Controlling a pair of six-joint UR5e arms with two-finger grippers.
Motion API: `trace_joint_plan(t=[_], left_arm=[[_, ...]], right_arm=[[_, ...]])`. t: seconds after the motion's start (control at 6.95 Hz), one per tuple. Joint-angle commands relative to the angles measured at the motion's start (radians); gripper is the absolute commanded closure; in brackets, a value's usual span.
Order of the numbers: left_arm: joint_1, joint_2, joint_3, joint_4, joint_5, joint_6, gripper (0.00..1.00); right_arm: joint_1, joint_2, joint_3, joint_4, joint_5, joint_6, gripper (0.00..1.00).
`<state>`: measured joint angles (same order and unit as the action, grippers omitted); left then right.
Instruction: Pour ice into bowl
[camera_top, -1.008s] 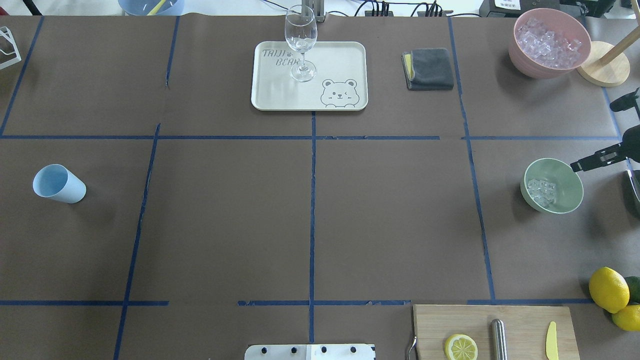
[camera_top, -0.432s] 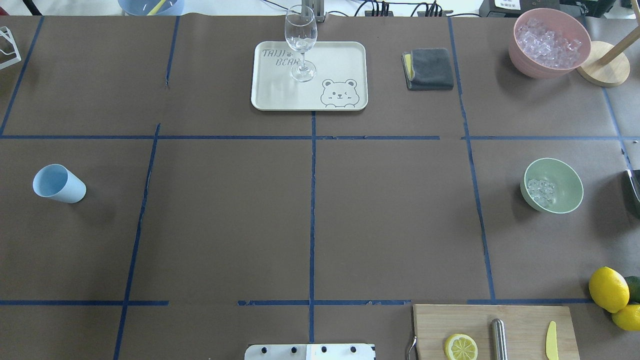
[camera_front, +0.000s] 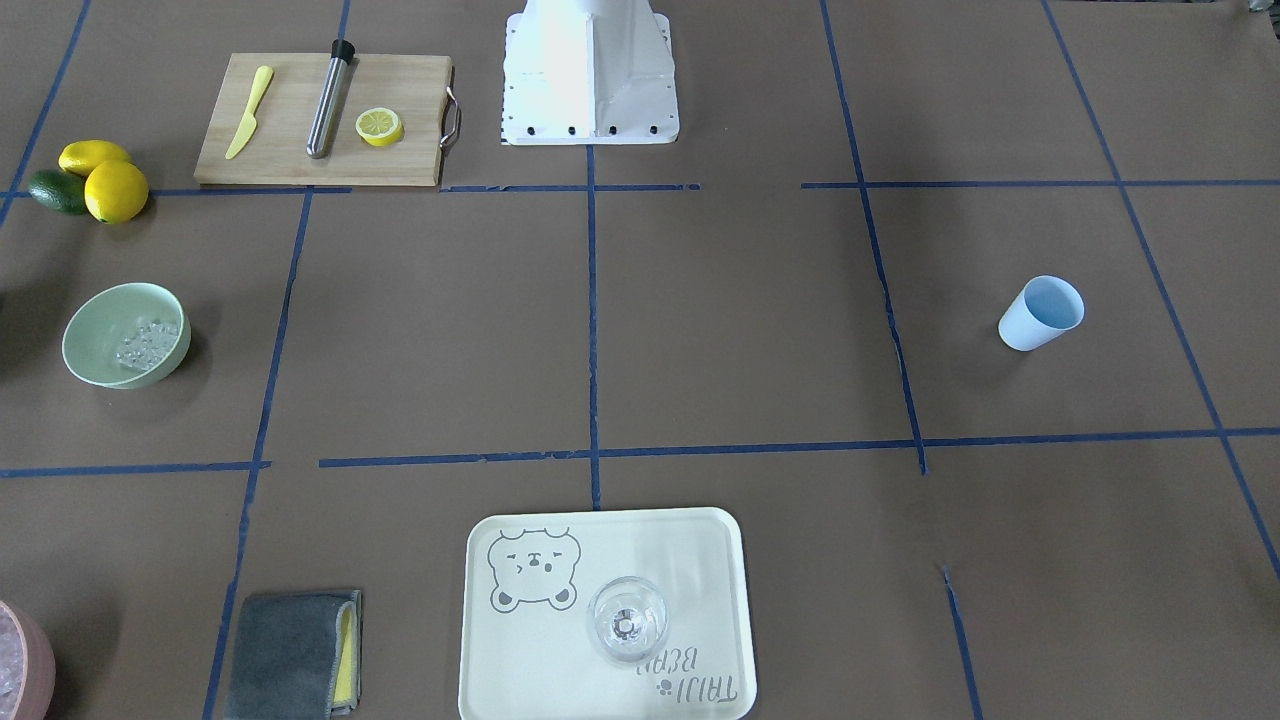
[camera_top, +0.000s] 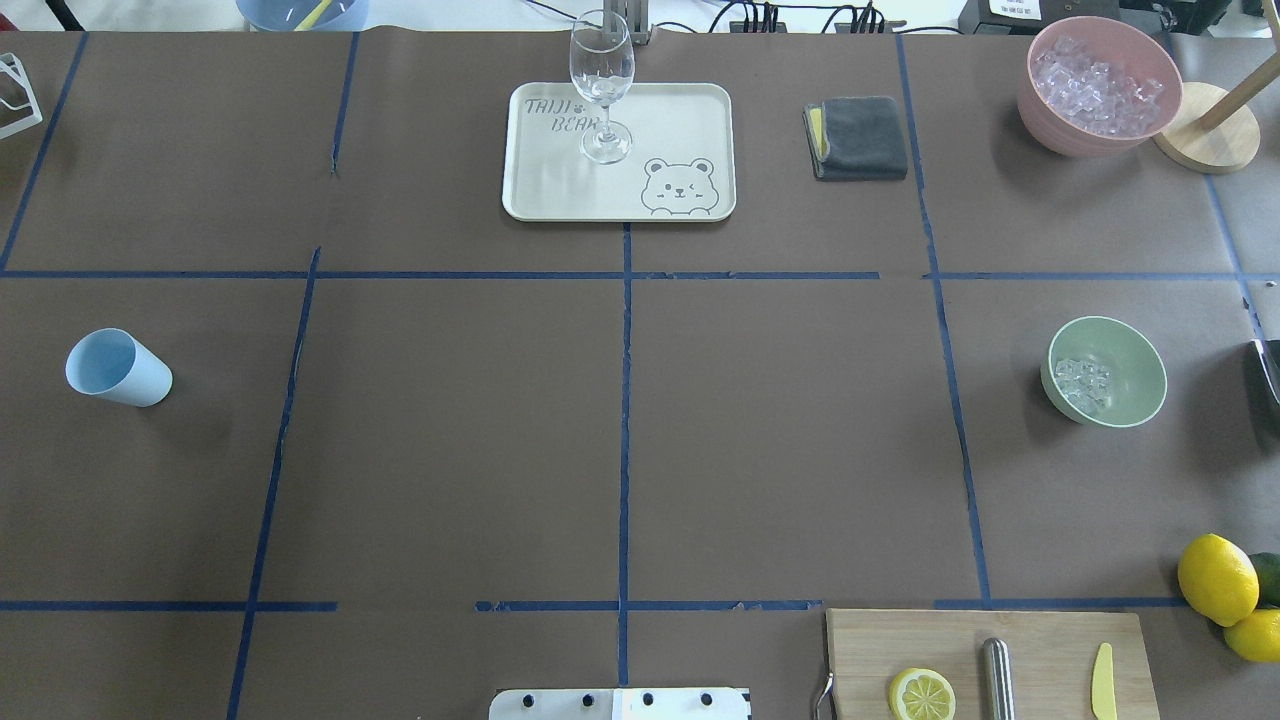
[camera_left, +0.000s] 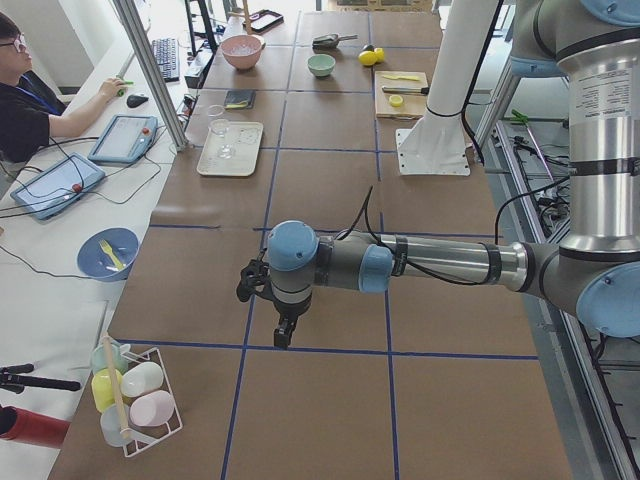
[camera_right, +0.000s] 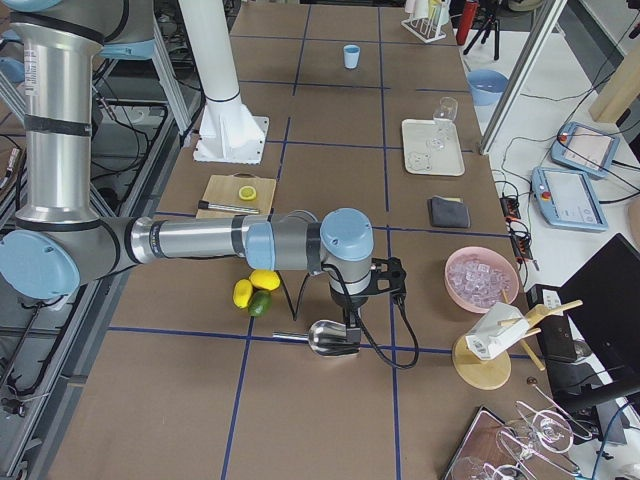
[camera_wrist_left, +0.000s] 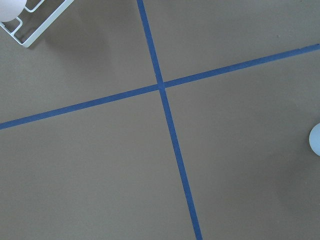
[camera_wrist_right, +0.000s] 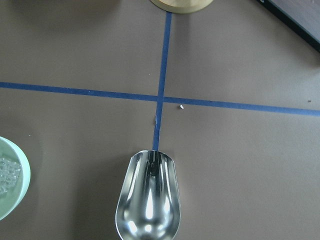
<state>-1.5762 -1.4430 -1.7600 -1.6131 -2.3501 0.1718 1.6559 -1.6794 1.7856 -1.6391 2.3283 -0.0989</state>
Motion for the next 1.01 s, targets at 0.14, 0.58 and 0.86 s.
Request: trace_joint_plan(t=[0.14,0.58,0.86], left_arm=[[0.001,-0.001,0.017,0.002,-0.008,0.002,0.0],[0.001,0.027,0.027,-0.005,-0.009,0.003,0.0],[0.002,0.026,0.017,-0.005,-0.009,0.003,0.0]], right_arm=[[-0.037,-0.028,-0.006,-0.011,-0.009,0.002,0.0],[-0.102,-0.026,-0.014,-0.007,-0.006,-0.01,0.0],[-0.102,-0.031,-0.015,-0.007,0.002,-0.012,0.0]])
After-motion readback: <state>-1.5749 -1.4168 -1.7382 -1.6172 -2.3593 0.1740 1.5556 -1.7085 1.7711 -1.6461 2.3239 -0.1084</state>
